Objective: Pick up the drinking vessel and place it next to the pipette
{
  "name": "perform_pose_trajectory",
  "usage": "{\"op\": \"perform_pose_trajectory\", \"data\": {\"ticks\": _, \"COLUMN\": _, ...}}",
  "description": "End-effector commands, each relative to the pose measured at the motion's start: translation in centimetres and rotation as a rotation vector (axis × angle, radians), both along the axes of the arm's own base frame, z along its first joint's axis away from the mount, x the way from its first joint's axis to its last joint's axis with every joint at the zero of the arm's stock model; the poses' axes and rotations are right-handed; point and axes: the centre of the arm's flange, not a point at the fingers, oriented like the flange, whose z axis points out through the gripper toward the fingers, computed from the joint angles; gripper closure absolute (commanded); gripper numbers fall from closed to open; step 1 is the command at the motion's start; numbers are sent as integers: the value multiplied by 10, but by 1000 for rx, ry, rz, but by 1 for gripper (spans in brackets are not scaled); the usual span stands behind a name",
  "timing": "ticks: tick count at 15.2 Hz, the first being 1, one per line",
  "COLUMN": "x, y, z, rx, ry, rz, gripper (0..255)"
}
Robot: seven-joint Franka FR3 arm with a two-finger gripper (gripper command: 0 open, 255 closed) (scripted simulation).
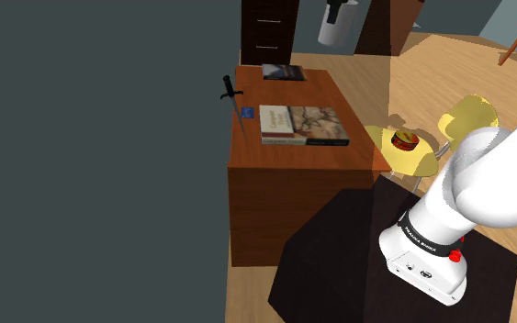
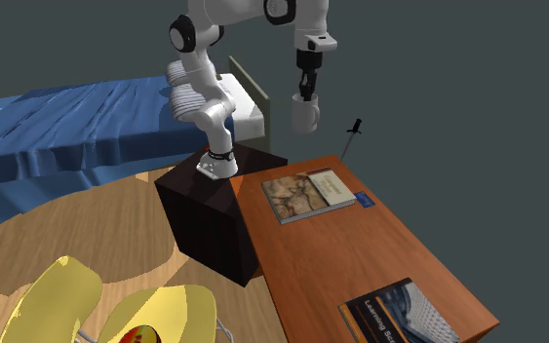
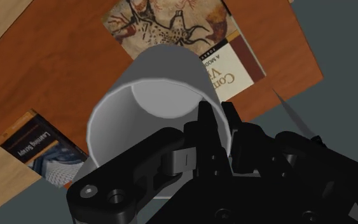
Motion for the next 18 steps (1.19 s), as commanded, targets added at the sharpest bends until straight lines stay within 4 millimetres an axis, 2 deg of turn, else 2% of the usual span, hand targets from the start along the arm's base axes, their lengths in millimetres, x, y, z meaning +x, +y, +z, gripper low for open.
{"op": "perform_pose_trajectory", "data": {"ticks": 1, "x": 3, "y": 26, "z": 0, "rx": 0, "ry": 0, "rz": -2, "gripper": 255}}
{"op": "perform_pose_trajectory", "data": {"ticks": 16, "x": -1, "y": 224, "z": 1, "rx": 0, "ry": 0, "rz": -2, "gripper": 255}}
{"op": "perform_pose_trajectory", "data": {"ticks": 17, "x": -2, "y": 233, "z": 1, "rx": 0, "ry": 0, "rz": -2, "gripper": 255}}
{"op": "perform_pose_trajectory", "data": {"ticks": 18, "x": -2, "y": 233, "z": -5, "rx": 0, "ry": 0, "rz": -2, "gripper": 255}}
